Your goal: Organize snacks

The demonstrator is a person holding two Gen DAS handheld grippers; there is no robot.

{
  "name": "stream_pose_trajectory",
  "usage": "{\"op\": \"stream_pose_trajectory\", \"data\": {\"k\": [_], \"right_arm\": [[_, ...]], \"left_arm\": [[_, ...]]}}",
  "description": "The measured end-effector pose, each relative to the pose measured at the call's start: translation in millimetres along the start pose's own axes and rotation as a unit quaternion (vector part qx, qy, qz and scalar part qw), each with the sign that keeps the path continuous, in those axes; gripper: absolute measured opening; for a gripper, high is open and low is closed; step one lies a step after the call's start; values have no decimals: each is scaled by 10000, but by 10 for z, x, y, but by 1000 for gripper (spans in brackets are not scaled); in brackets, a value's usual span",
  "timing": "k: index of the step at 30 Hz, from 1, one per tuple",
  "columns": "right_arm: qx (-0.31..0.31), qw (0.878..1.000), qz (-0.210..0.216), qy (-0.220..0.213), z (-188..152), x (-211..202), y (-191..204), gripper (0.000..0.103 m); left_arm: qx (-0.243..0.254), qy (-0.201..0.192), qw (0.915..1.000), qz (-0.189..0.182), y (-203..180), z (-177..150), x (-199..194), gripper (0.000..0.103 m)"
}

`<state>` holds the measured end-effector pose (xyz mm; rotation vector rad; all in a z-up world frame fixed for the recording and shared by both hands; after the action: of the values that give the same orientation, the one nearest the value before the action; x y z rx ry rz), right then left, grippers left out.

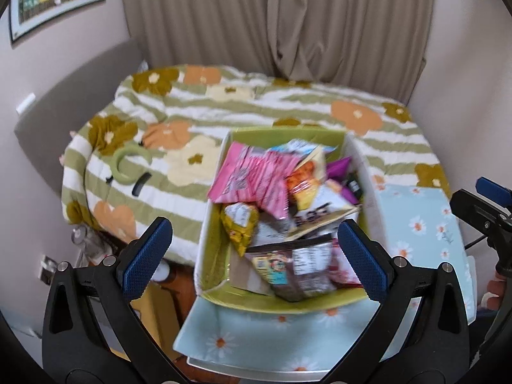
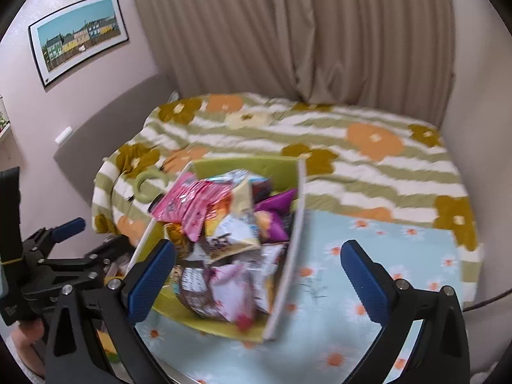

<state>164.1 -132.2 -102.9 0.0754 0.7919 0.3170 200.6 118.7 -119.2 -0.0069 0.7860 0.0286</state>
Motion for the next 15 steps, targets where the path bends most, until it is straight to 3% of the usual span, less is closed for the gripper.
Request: {"op": "stream_pose_trajectory", "data": {"k": [7, 11, 15], "right_arm": [[127, 9963, -714, -463, -176, -850, -353, 102], [147, 9926, -1046, -603, -359, -1202, -497, 102], [274, 9889, -1262, -739, -526, -1468, -613, 102]], "left_arm": [[144, -725, 9973, -15, -341, -51, -748, 103], [183, -900, 9953, -302, -497, -182, -1034, 103], [257, -998, 9940, -359, -621, -322, -1223, 103]]}}
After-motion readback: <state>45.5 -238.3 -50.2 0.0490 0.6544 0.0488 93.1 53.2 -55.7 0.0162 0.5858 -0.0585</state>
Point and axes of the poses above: each gripper's, at about its wrist camera, not at the fingertips, and x roughly the way its jaws point, y to its left, z to its top, the point moved 8 cm from there along x, roughly the way its jaws point, and after that the axes turned 1 degree about -y, right-handed, at the moved point
